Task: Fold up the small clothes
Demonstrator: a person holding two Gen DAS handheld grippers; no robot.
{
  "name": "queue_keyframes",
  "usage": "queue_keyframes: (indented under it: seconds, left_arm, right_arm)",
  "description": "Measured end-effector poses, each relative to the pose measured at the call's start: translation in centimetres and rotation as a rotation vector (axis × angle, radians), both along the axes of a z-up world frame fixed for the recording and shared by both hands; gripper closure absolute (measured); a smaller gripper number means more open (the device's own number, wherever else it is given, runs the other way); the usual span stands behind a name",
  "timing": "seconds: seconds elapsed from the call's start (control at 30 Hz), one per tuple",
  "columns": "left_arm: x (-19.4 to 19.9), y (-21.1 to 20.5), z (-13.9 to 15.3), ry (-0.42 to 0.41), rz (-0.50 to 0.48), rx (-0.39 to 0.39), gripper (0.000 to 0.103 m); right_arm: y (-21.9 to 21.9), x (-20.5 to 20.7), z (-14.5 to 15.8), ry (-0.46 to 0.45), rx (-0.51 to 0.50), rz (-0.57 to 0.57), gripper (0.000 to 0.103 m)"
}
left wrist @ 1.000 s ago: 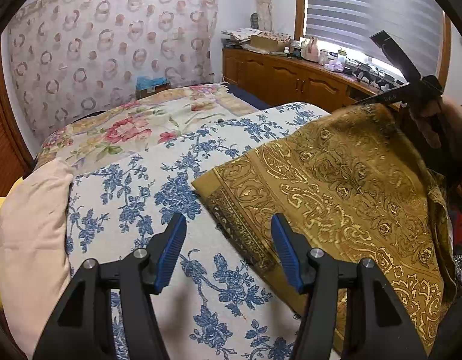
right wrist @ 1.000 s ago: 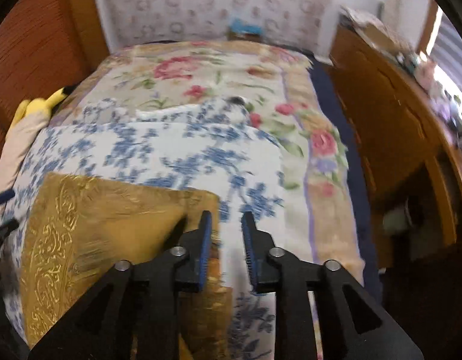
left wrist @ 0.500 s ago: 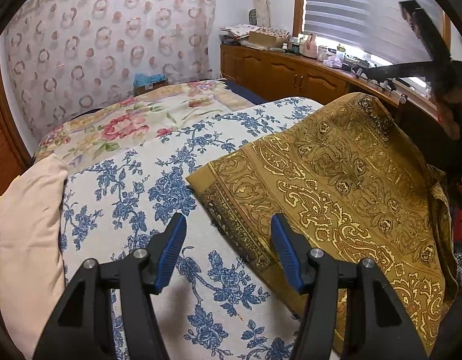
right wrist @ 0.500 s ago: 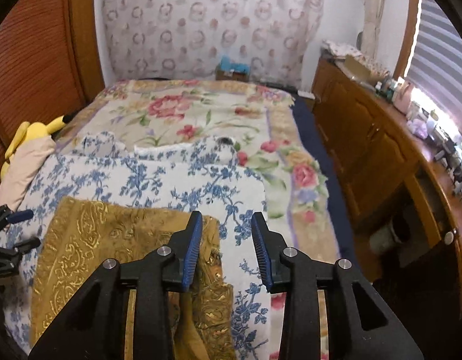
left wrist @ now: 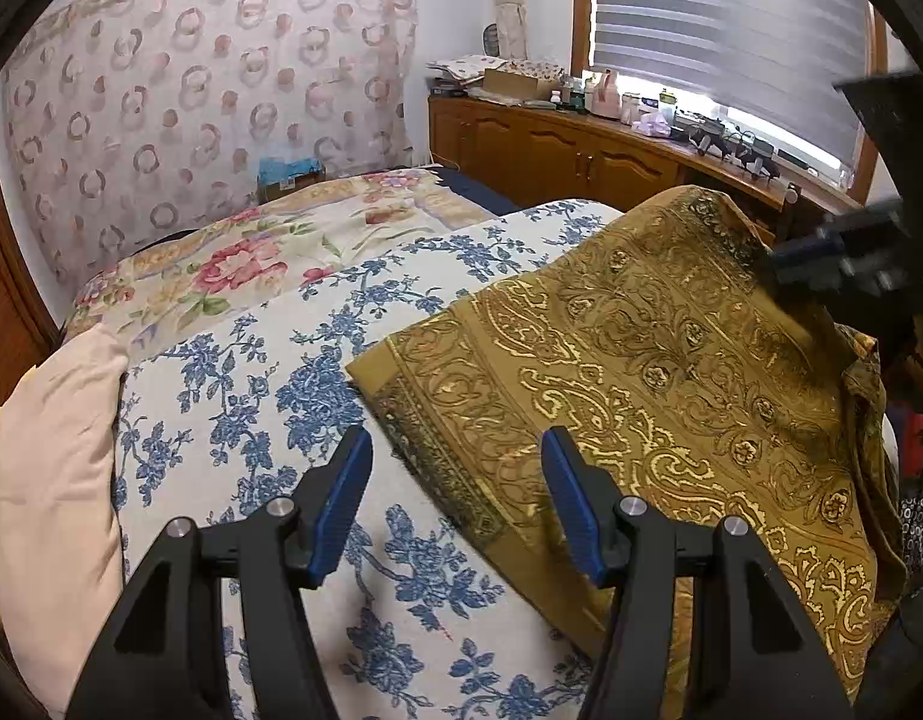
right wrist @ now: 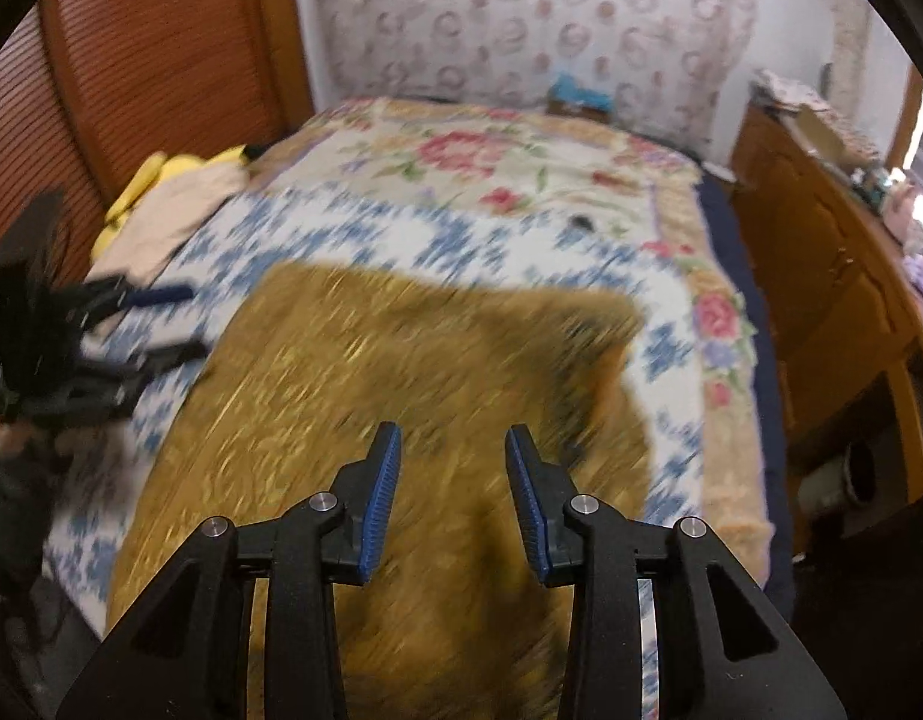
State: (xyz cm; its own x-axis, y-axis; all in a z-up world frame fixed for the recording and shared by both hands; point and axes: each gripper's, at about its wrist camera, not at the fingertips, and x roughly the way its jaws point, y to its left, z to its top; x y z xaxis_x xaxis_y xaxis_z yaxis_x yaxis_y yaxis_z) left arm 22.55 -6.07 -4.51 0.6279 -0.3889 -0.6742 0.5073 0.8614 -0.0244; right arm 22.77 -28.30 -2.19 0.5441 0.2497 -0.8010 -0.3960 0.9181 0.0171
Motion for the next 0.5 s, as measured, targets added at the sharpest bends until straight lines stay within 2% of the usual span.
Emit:
queue_keyframes:
  seconds: [0.27,0.5]
  left_arm:
    - [-2.7,-1.3,0.6,0.010,-0.017,0.012,0.045]
    - [-5.8,-2.5,0.4,0.029,-0.028,0.010,0.045]
  right_arm:
    - [0.1,-4.5,-3.7,0.132,-0.005,0.103,0.067]
    - [-4.4,-9.9,-4.6,0.157,-0.070,0.060,0.067]
